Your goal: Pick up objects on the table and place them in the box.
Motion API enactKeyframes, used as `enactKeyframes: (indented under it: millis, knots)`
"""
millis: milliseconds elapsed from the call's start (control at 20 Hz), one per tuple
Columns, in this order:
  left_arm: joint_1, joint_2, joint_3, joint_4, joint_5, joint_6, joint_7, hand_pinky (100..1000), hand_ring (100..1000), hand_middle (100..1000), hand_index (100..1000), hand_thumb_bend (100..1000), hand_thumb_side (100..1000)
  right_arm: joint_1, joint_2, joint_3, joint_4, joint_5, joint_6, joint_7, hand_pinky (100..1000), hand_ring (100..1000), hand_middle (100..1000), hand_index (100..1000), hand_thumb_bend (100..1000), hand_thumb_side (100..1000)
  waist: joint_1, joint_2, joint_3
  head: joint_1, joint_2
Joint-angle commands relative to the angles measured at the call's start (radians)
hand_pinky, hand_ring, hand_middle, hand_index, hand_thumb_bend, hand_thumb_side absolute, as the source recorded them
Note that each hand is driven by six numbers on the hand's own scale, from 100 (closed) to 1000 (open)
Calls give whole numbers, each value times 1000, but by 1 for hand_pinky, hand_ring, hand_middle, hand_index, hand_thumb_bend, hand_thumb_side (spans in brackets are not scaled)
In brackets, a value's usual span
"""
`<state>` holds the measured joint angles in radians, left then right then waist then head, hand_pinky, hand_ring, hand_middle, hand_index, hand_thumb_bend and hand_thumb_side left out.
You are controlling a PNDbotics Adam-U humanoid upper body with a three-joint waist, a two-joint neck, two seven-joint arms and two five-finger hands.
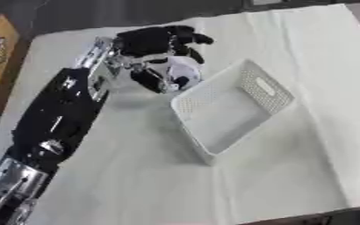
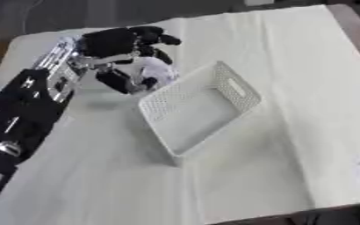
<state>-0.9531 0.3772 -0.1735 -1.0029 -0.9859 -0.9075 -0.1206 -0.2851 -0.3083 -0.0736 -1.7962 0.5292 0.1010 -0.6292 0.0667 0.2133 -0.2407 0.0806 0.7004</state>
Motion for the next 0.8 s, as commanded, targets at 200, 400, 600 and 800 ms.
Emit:
enactKeyframes:
  millis: [200, 400, 600, 800]
  knots:
    - [-37, 6, 30, 62, -51, 0, 29, 1000, 927, 985, 890, 100, 483, -27, -19, -3, -16, -5, -4, 1, 324, 404, 624, 746, 100, 830, -5, -4, -15, 20, -24]
    - [-39, 8, 55, 110, -82, 0, 39, 1000, 923, 986, 908, 100, 519, -30, -19, -4, -15, -11, -3, -1, 323, 404, 624, 746, 100, 830, -5, 3, -28, 20, -27]
    - [-37, 6, 71, 149, -122, 0, 55, 1000, 922, 988, 925, 100, 541, -34, -19, -4, -13, -15, -4, -2, 323, 404, 624, 746, 100, 831, -6, 7, -36, 24, -30]
    - [-39, 5, 78, 172, -159, 0, 74, 1000, 922, 987, 930, 100, 540, -36, -20, -4, -12, -20, -5, -2, 322, 404, 625, 746, 100, 831, -6, 11, -40, 26, -31]
